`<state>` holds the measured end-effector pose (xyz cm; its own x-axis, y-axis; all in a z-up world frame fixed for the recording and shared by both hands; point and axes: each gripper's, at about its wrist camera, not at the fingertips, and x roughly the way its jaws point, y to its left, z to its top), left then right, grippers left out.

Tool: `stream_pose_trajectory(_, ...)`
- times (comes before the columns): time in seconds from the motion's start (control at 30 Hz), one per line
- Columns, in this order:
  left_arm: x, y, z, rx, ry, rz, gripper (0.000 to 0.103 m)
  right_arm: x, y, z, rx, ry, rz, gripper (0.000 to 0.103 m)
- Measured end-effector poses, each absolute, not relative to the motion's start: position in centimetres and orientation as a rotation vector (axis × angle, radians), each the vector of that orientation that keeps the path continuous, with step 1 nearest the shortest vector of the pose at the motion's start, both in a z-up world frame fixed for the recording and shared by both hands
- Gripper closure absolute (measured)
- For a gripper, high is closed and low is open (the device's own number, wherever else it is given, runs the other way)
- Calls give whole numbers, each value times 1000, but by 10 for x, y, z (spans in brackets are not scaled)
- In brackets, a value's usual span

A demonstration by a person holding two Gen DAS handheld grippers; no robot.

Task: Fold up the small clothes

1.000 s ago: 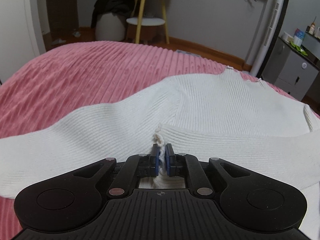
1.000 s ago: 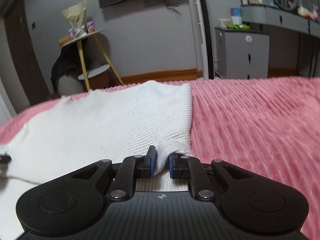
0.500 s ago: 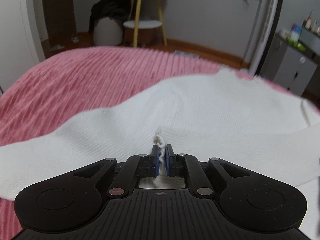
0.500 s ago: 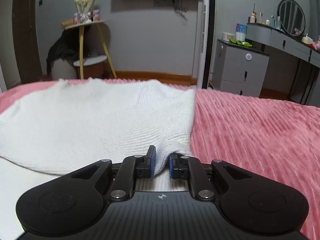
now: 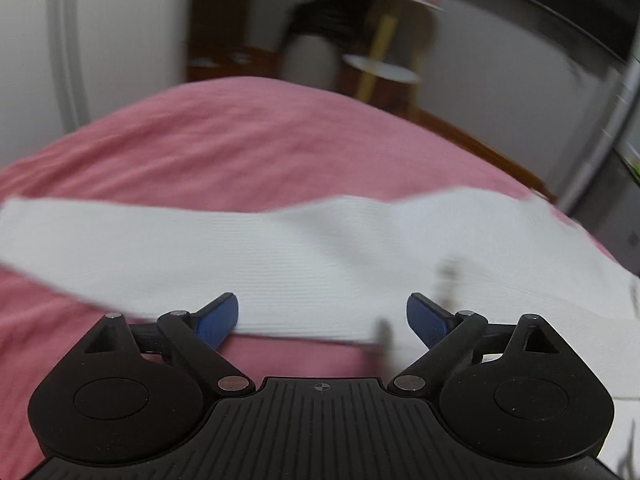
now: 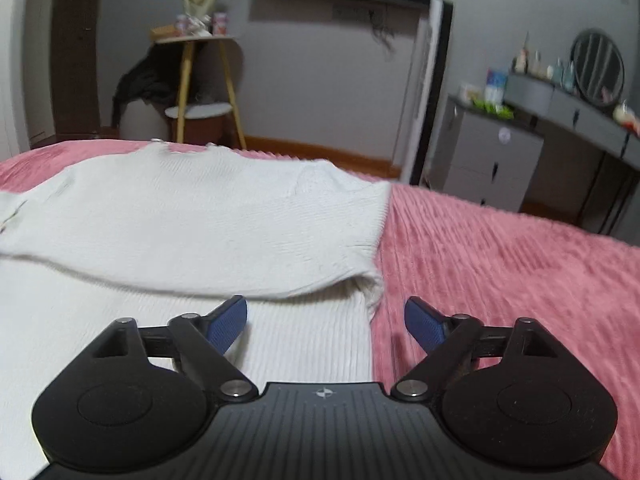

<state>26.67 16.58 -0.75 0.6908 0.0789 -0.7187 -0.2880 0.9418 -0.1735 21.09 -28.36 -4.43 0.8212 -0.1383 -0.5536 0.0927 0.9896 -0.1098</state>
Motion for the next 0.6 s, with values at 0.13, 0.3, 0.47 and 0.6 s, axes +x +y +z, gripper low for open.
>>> stream_pose_trajectory(0.13, 239, 236, -7, -382, 749, 389, 8, 200, -271, -36, -159, 549, -106, 16)
stream_pose_trajectory(0.3, 216, 318, -15, -495, 726, 601, 15, 193, -266, -34, -126, 556, -93, 25)
stream_pose_trajectory(0.47, 202, 373, -28, -704, 694, 638, 30, 190, -262, -34, -78, 588, -81, 28)
stream_pose_trajectory(0.6, 204, 396, -28, -774, 639, 641, 37, 188, -254, -35, -88, 593, -71, 28)
